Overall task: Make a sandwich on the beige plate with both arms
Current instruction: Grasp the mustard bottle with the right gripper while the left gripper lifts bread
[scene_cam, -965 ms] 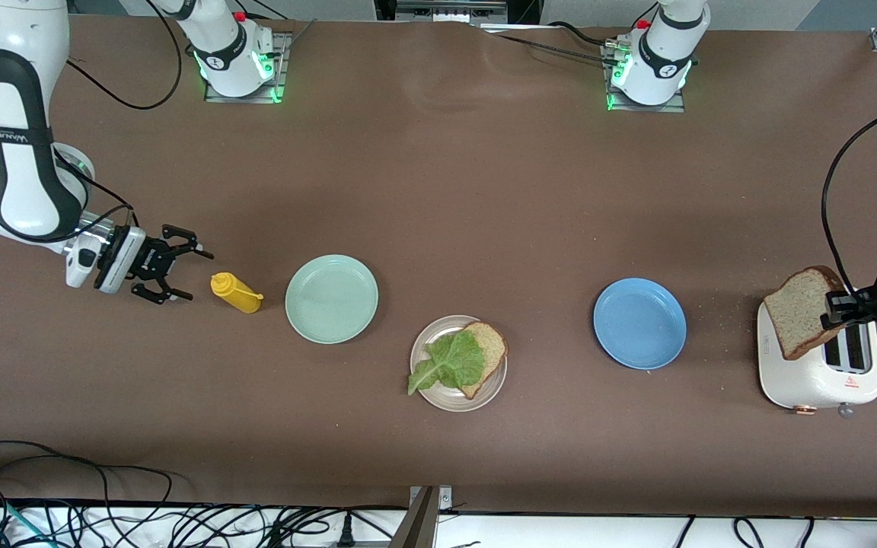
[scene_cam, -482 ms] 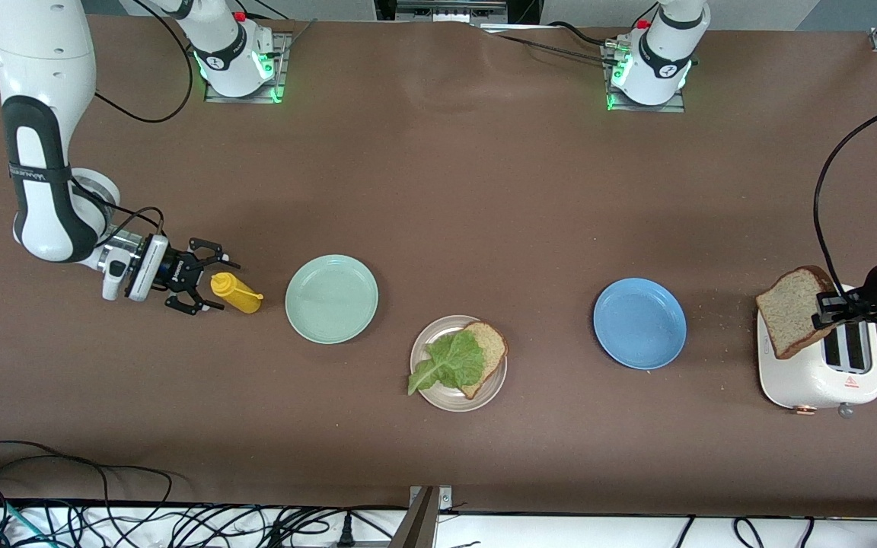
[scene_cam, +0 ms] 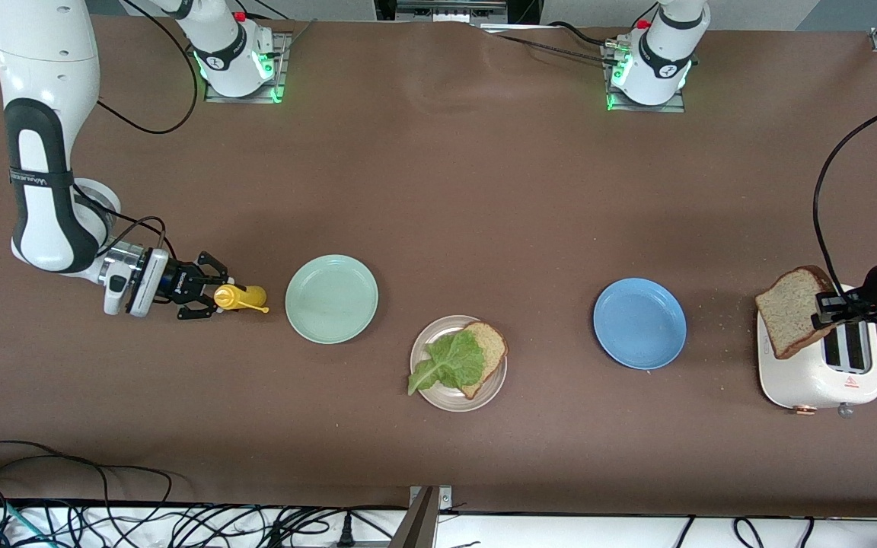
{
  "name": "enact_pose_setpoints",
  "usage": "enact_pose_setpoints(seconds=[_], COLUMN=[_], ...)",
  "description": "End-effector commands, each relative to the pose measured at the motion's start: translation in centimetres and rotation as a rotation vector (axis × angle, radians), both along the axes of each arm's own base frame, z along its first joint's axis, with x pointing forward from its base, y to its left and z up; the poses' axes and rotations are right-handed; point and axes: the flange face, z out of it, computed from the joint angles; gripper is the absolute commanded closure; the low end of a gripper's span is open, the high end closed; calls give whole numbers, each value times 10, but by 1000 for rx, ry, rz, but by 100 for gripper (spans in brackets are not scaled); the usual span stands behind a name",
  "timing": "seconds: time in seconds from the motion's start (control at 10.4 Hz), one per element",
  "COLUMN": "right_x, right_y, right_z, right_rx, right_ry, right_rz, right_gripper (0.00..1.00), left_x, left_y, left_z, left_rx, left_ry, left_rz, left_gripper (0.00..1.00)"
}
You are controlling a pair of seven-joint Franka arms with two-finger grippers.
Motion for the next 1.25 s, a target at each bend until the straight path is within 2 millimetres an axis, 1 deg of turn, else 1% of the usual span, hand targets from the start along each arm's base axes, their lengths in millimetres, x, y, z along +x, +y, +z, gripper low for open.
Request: enact_pose_setpoints(seconds=[0.0, 0.1, 0.29, 0.39, 0.58, 0.77, 0.87, 0.96, 1.16], right_x=[28, 43, 65, 71, 72, 59, 48, 35, 13], right_y=[22, 36, 80, 109, 175, 245, 283, 314, 362], right_z=[52, 79, 126, 142, 167, 181, 187, 179, 159], right_rx=[-74, -143, -338, -449, -686, -942, -1062, -1160, -1295], right_ry=[88, 114, 147, 149, 107, 50, -2, -38, -126], right_rz=[16, 21, -1, -9, -23, -41, -58, -70, -44], right_gripper=[100, 100, 100, 100, 100, 100, 100, 100, 100], left_x=[-3, -3, -3, -3, -3, -2, -2, -2, -2], left_y=[-3, -6, -8, -9, -12, -23, -23, -24, -26], left_z=[4, 4, 4, 4, 4, 4, 4, 3, 4], left_rx=[-10, -10, -9, -11, -15, -16, -16, -17, -17], left_ry=[5, 5, 5, 5, 7, 7, 7, 9, 7], left_rz=[10, 5, 2, 2, 10, 13, 13, 13, 14], left_gripper=[100, 100, 100, 100, 100, 100, 100, 100, 100])
